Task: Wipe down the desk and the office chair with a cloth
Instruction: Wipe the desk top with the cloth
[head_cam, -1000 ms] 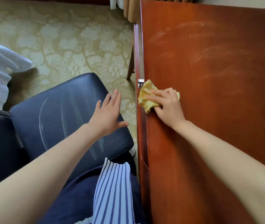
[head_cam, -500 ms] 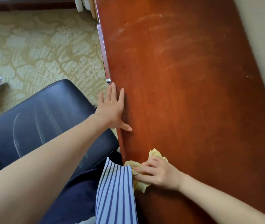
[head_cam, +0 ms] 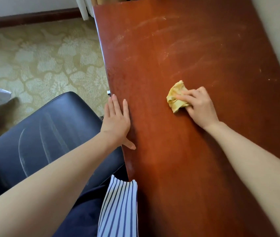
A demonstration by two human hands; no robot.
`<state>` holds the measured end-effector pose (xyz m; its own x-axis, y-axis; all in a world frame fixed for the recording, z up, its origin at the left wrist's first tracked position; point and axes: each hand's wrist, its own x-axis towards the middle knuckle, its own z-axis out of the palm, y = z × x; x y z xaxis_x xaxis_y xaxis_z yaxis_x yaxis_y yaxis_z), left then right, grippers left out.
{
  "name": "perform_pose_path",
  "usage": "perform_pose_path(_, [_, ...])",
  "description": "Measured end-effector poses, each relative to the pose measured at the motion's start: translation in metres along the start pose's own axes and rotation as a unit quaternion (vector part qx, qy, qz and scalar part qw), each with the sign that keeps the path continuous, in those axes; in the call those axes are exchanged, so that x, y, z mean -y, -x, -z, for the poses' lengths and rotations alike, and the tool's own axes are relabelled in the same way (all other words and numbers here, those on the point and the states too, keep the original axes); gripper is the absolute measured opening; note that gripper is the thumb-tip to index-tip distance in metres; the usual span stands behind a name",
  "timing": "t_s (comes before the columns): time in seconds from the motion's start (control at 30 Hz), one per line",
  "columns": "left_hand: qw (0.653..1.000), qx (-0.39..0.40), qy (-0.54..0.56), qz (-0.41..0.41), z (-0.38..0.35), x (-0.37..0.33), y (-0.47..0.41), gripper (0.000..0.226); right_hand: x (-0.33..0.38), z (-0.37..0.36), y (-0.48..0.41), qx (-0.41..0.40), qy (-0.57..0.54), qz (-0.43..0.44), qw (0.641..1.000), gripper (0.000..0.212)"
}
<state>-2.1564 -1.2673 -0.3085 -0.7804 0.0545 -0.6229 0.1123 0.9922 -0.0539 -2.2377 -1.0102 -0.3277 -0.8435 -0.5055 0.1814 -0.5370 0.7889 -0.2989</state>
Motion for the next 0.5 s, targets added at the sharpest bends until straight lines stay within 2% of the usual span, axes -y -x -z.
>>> perform_pose_path(0.07, [1.0, -0.003, -0.001, 0.002, -0.002, -0.001, 0.0, 0.154, -0.011, -0.002, -0.02, -0.02, 0.004, -0.112, 0.994, 0.035])
perform_pose_path(0.13, [1.0, -0.003, -0.002, 0.002, -0.003, -0.001, 0.0, 0.154, -0.016, -0.009, -0.04, -0.061, 0.008, -0.236, 0.97, 0.035])
perform_pose_path(0.23, [1.0, -0.008, -0.005, 0.002, -0.003, -0.001, -0.004, 0.155, -0.009, -0.023, -0.076, -0.142, 0.007, -0.407, 0.902, 0.035])
perform_pose_path(0.3, [1.0, -0.01, -0.004, 0.002, -0.003, 0.0, -0.005, 0.155, 0.003, -0.032, -0.093, -0.17, -0.009, -0.474, 0.864, 0.035])
perform_pose_path(0.37, [1.0, -0.01, -0.008, 0.002, -0.003, 0.001, -0.006, 0.155, 0.018, -0.04, -0.099, -0.163, -0.015, -0.464, 0.871, 0.035])
perform_pose_path(0.5, [1.0, -0.013, -0.01, 0.001, -0.004, 0.005, -0.007, 0.155, 0.051, -0.049, -0.081, -0.112, -0.022, -0.292, 0.95, 0.039])
